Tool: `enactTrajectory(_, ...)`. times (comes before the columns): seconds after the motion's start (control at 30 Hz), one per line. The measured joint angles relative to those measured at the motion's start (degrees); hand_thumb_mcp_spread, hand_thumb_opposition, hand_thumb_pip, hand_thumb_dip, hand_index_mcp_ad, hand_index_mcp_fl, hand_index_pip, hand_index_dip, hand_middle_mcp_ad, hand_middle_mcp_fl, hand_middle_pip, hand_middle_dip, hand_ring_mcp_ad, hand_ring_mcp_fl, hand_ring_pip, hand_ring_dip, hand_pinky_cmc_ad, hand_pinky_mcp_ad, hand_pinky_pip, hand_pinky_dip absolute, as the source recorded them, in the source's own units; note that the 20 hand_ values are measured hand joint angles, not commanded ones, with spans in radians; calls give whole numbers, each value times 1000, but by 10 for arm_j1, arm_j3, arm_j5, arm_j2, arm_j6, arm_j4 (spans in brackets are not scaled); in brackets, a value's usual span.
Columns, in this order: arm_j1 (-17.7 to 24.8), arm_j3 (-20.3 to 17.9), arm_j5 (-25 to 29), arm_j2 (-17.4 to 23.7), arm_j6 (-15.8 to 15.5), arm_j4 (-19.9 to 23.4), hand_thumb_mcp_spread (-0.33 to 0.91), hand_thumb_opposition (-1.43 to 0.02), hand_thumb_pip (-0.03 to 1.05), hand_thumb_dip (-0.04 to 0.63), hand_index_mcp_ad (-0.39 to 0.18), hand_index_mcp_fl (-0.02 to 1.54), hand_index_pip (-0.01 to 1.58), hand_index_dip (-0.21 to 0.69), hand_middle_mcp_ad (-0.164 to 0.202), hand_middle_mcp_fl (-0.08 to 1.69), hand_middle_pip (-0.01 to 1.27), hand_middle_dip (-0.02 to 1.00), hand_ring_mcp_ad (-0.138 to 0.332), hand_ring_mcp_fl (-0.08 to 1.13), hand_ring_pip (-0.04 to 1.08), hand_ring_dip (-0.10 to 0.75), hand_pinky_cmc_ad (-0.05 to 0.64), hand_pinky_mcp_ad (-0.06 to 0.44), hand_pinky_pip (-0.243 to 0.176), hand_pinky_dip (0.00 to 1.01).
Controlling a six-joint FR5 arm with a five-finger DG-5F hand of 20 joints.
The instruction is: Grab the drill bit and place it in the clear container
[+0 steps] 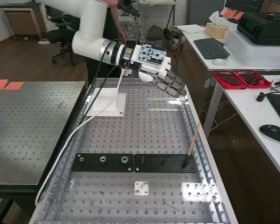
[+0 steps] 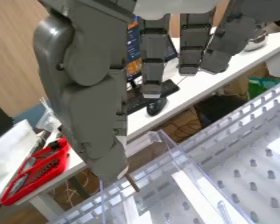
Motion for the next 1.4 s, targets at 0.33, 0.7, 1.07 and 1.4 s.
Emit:
enactTrajectory(0.33,-14,6,5,-17,30,-15,648,-1044,445,269,-133,932,939,250,73,363,129,279,187,129,113,168,374,166,-26,182)
enactTrajectory(0.7,-15,11,2,-19,42,-24,646,-1044,447,269,-133,937,923,250,73,363,129,279,187,129,113,168,374,166,-26,182)
enactTrajectory(1.07,-18,43,-6,-39,51,-64,646,-1044,447,265,-133,935,923,250,73,363,129,279,187,129,113,168,372,166,-30,182)
enactTrajectory(1.4,-18,48,-17,-46,48,-74,618,-1068,447,265,-133,949,927,251,73,344,129,279,187,129,113,168,368,166,-26,182)
